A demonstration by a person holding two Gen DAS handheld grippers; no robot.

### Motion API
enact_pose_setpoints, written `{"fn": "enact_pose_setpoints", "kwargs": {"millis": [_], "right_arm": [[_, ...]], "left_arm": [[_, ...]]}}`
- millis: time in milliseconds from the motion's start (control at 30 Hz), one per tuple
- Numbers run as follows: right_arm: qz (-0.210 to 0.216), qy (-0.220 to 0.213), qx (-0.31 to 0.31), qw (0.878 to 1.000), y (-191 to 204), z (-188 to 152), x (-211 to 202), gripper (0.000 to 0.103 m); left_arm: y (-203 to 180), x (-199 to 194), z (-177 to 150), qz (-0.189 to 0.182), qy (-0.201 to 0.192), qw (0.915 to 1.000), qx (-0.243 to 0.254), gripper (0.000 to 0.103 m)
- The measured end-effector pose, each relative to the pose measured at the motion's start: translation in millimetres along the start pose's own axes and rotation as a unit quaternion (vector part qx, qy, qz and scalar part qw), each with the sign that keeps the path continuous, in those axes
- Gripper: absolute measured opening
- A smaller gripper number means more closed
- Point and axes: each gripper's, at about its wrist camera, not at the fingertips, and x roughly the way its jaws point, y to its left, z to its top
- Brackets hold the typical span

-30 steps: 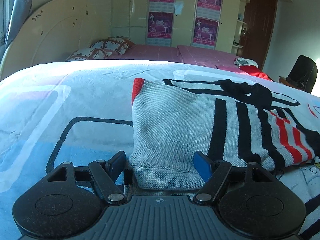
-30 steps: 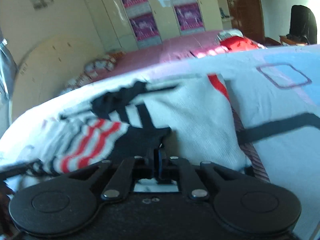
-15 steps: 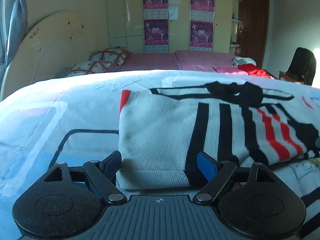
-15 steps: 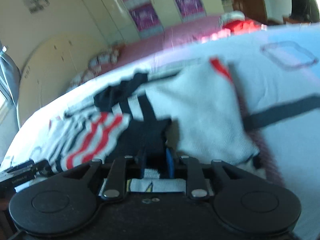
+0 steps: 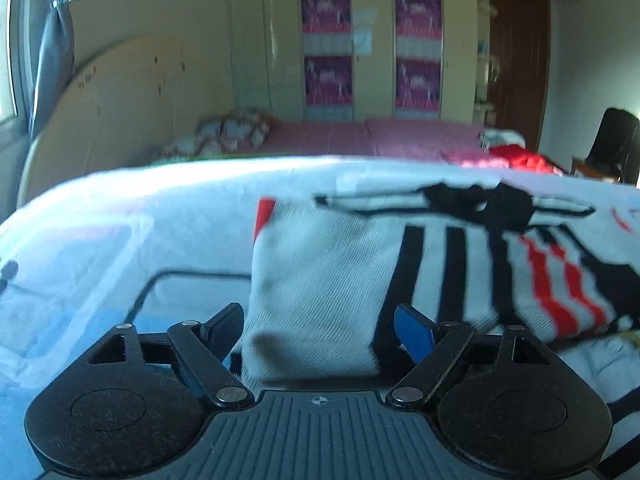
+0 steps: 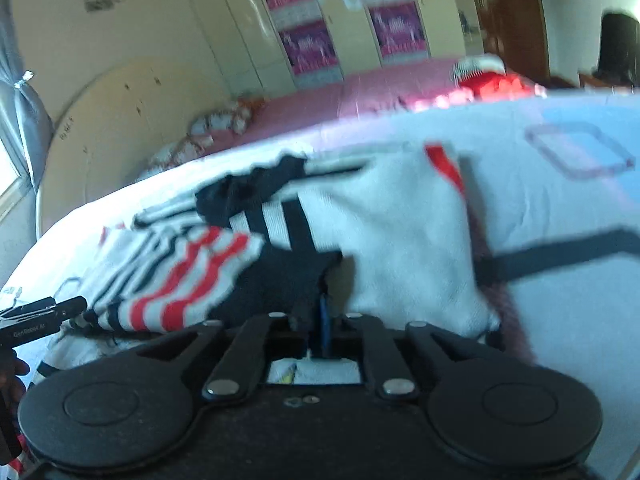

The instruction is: Fold small clothes

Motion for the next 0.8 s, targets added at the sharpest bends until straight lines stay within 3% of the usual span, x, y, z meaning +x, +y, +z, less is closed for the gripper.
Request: {"fn": "enact_pose_setpoints", "kwargs": {"millis": [100, 167, 400, 500, 800], "right_arm": [[0.018, -0.001, -0.012, 1.0, 5.2, 1.7, 4.1, 0.01], [0.002, 0.034, -0.033, 0.999, 9.0, -3.3, 21.2, 0.008], [0.017, 0.032, -0.035, 0.999, 2.6, -4.3, 23.4, 0.008], [0.018, 0.031, -0.034, 0.999, 1.2, -1.9, 11.0, 0.024], [0.022, 0.031, -0.022, 0.999, -6.3, -10.1, -33.5, 0.025]], "left_arm": [[-11.9, 13.7, -4.2, 0.01, 0.031, 0.9993, 0.019, 0.082], [-15.5, 18.3, -8.0, 0.021, 0.027, 0.9993, 0.016, 0.083], [-17.6, 18.2, -3.5, 0.043, 0.041, 0.9981, 0.016, 0.09], [-24.4, 0.7, 2.7, 0.053, 0.038, 0.997, 0.042, 0.09], [-25.4, -61.7, -12.1, 0.049, 0.028, 0.9969, 0.054, 0.09]]}}
